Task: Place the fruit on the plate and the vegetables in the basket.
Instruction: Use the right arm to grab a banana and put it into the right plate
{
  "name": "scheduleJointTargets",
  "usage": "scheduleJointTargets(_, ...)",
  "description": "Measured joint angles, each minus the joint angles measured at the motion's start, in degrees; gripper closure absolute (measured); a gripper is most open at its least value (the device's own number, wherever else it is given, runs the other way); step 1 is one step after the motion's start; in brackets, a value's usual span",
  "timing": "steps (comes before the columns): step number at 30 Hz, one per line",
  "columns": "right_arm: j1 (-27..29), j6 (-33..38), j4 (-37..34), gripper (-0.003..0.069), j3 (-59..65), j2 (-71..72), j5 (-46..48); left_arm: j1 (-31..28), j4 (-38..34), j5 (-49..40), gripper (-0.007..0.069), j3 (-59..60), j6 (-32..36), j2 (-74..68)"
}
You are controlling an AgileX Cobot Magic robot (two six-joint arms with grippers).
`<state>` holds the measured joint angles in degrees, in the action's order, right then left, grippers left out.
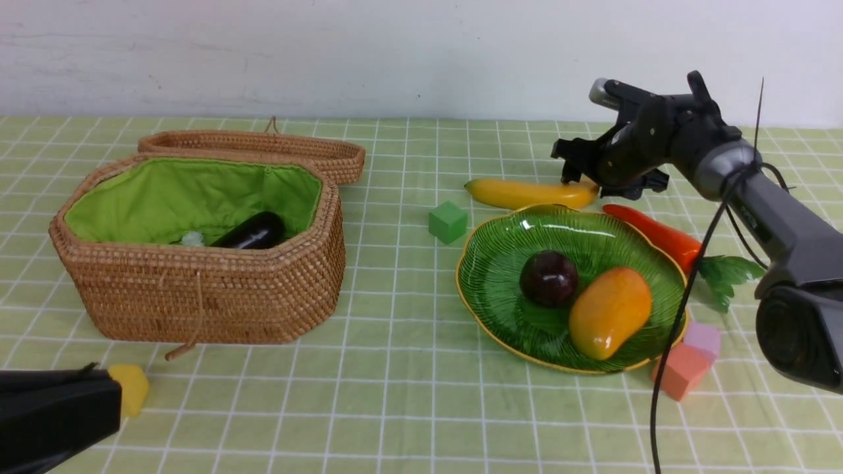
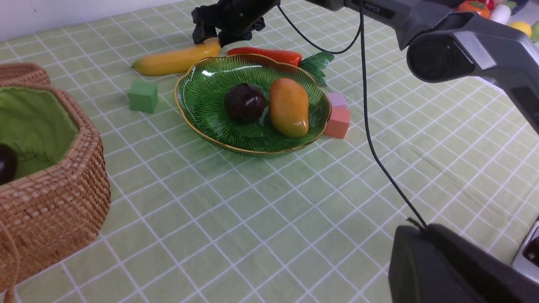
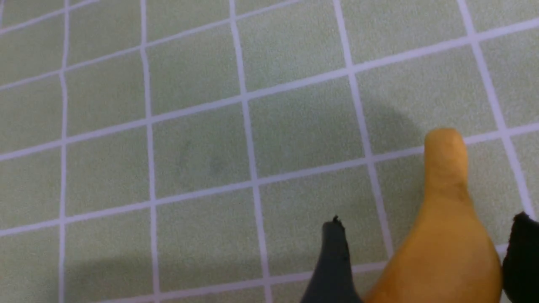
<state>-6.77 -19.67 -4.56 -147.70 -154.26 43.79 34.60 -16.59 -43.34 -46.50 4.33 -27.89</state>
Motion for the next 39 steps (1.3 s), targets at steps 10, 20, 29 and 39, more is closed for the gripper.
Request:
scheduleJointTargets(10, 0.05, 0.0, -3.09, 0.0251, -0.18, -0.76, -1.12, 0.0, -0.06, 0.0, 0.0631, 0.0, 0.0, 0.0)
scheduleJointTargets(20, 0.14, 0.0, -10.72, 0.0353, -0.18, -1.18, -4.74, 0.0, -0.06, -2.6, 0.0629, 0.0, 0.0, 0.0)
scheduleJointTargets(29, 0.14, -4.15, -11.47, 0.0353, -0.18, -1.18, -6.47, 0.0, -0.06, -2.76, 0.0627, 0.0, 0.06, 0.0)
scheduleJointTargets(39, 0.14, -4.52, -12.96, 0.0353, -0.18, -0.1, -6.85, 0.0, -0.06, -2.71, 0.0625, 0.0, 1.61, 0.0)
